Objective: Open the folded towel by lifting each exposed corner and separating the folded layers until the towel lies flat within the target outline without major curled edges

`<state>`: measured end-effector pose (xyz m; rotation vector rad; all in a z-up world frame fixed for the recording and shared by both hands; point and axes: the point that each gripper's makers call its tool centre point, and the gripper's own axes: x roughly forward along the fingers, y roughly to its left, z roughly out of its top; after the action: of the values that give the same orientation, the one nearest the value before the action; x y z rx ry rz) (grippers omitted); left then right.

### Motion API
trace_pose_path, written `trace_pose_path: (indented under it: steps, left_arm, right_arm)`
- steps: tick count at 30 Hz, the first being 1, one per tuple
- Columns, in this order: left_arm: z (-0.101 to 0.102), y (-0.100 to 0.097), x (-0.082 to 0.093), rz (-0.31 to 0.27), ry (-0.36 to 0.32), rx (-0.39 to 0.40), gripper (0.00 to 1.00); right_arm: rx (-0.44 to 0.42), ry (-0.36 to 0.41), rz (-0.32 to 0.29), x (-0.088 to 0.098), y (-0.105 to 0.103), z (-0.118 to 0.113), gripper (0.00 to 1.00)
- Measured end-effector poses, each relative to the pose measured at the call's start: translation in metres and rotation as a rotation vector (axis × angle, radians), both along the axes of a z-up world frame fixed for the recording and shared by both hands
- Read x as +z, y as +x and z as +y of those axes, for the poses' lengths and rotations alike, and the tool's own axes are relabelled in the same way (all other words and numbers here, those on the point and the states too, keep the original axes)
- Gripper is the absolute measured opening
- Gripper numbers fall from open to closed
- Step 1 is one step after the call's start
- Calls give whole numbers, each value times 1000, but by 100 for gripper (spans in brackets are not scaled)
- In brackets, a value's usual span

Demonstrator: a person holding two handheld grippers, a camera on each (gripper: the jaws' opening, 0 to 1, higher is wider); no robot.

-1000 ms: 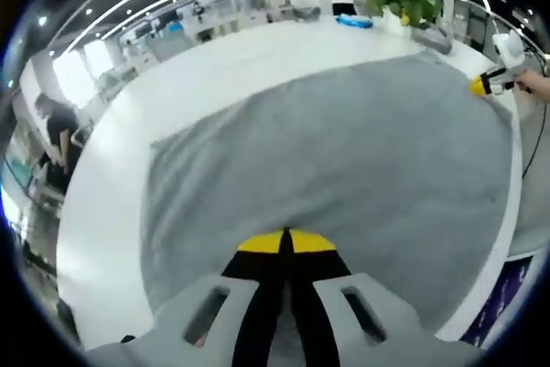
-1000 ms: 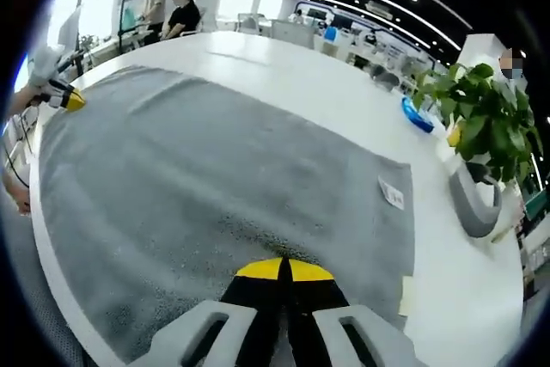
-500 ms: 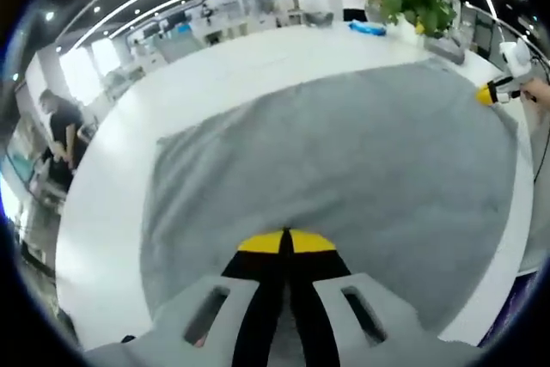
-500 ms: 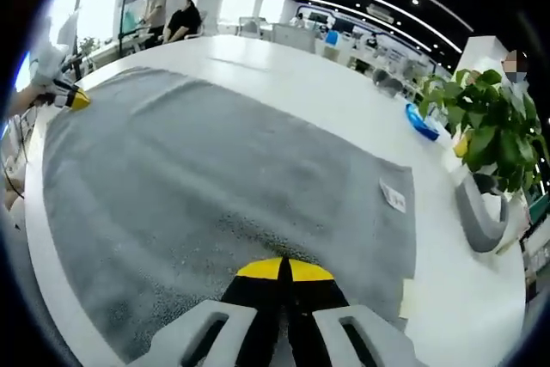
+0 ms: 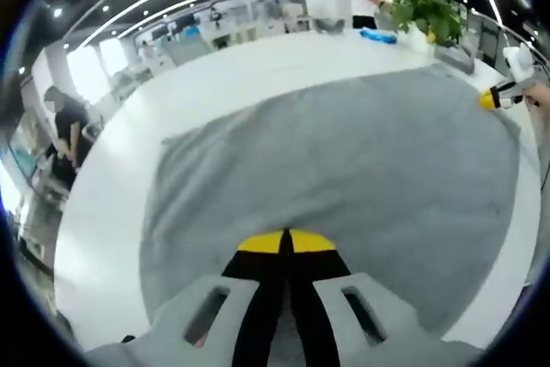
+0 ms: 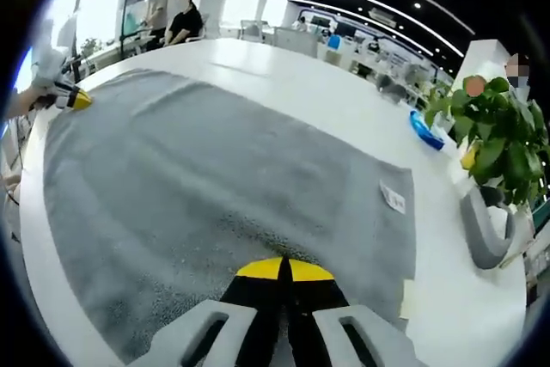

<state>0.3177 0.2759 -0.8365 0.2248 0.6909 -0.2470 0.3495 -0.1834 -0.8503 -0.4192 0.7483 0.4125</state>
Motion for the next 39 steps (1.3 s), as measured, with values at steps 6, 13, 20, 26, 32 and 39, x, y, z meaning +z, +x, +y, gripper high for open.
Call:
trace_pose_path:
  steps: [6, 13, 20, 26, 32, 39]
  left_arm:
    - [2, 4, 1, -8, -16, 19, 0]
    - [4, 4, 1, -8, -78, 79, 0]
    - [6, 4, 0, -9, -226, 128, 4]
    - [-12, -5, 10, -15, -277, 74, 23]
    - [-21, -7, 61, -274, -149, -42, 60]
    - [-30, -37, 95, -338, -184, -46, 99]
  right_arm:
    - [9, -10, -8, 0, 5, 3, 0]
    - [-7, 35, -33, 1, 7, 2, 0]
    - [-60, 159, -37, 2, 7, 1, 0]
    - [-45, 249, -69, 14, -6, 13, 49]
    - [-4, 229, -113, 34, -32, 13, 64]
    - [-1, 246, -193, 68, -65, 6, 93]
